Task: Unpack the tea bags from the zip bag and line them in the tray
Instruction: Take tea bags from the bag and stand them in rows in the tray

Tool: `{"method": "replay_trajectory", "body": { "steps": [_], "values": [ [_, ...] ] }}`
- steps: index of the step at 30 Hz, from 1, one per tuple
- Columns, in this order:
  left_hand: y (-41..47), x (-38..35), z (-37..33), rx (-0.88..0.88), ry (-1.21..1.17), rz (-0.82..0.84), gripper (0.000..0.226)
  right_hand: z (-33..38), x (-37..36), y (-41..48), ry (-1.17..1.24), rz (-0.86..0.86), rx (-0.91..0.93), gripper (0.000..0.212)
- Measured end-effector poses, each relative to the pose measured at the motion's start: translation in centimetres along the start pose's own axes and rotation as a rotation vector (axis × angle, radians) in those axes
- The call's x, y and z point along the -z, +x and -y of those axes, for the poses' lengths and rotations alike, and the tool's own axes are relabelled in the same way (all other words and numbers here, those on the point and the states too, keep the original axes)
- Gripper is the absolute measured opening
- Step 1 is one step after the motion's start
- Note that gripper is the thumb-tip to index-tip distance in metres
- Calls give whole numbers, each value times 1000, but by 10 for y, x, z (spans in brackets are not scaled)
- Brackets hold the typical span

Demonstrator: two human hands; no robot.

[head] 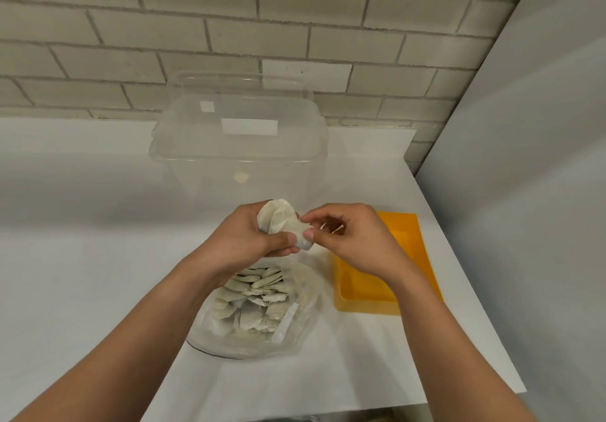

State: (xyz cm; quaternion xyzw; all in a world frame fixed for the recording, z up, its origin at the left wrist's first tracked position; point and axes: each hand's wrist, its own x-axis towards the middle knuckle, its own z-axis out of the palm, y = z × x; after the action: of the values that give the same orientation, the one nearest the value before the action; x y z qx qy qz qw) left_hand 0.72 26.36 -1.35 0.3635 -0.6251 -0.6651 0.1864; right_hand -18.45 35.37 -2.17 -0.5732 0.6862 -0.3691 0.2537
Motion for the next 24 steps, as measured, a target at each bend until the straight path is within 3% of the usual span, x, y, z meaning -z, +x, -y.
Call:
{"method": "replay_trajectory", "body": {
  "steps": [6, 11, 14, 24],
  "values": [
    [1, -2, 5, 13, -172, 33, 25, -5, 2, -4, -113, 38, -41, 10],
    [4, -2, 6, 32, -256, 57, 25, -5, -6, -11, 427, -139, -186, 6],
    [6, -5, 4, 17, -274, 82, 27, -5, -14, -13, 567, -218, -202, 9],
    [16, -12, 6, -85, -117, -33, 25, 0, -10, -11, 479, -269, -166, 22]
  ]
}}
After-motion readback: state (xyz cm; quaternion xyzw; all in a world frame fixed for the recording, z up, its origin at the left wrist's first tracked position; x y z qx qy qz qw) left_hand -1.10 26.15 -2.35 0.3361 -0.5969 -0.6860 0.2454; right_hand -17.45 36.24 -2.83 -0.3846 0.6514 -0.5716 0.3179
